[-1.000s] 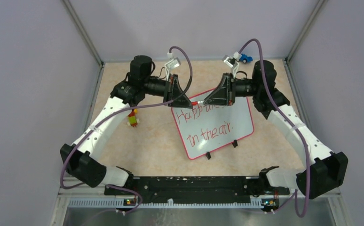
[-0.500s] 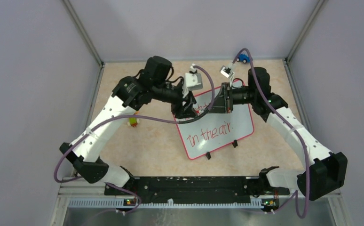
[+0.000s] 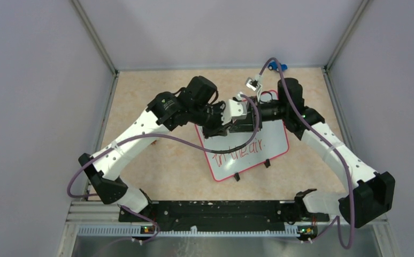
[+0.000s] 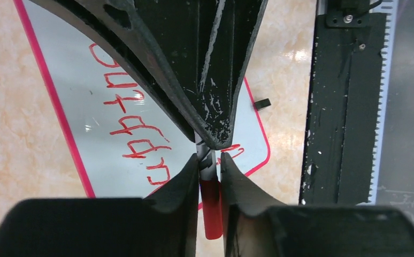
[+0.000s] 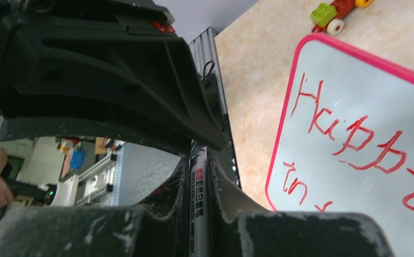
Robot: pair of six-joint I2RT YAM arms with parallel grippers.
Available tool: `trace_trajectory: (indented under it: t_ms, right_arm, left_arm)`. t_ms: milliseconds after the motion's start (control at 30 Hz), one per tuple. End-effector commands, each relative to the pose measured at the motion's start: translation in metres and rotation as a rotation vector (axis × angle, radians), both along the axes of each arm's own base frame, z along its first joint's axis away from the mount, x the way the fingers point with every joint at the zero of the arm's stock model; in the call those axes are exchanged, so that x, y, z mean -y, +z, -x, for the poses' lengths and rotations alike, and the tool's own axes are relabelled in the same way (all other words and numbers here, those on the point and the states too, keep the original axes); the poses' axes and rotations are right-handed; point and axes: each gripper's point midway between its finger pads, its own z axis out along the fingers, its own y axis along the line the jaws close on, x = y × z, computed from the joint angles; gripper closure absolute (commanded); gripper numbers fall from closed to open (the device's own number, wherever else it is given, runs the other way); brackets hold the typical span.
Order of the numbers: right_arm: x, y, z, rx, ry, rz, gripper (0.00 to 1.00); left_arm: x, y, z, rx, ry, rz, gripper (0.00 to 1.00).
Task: Write a sentence on the whiteboard
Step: Pass from the right arm to the left, then put down the whiteboard marker at the center of the board.
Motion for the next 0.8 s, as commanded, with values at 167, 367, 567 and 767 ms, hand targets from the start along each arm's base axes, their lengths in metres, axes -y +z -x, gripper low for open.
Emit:
trace_trajectory:
  t_ms: [167, 367, 567, 767]
  right_arm:
    - [0.001, 0.022, 0.001, 0.069, 0.019, -0.032, 0.99]
    - [0.027, 0.045, -0.032, 0.126, -0.101, -0.045, 0.61]
    - [0.058, 0.057, -0.059, 0.159, -0.227, -0.041, 0.33]
    - [0.095, 0.055, -0.085, 0.157, -0.359, -0.024, 0.26]
  left_arm:
    - [-0.009, 0.008, -0.010, 0.030, 0.095, 0.022, 1.00]
    - [-0.026, 0.023, -0.037, -0.055, 0.199, 0.126, 1.00]
    - [-0.100, 0.055, -0.114, -0.056, 0.526, 0.303, 1.00]
    - [-0.182, 0.023, -0.162, -0.127, 0.786, 0.311, 1.00]
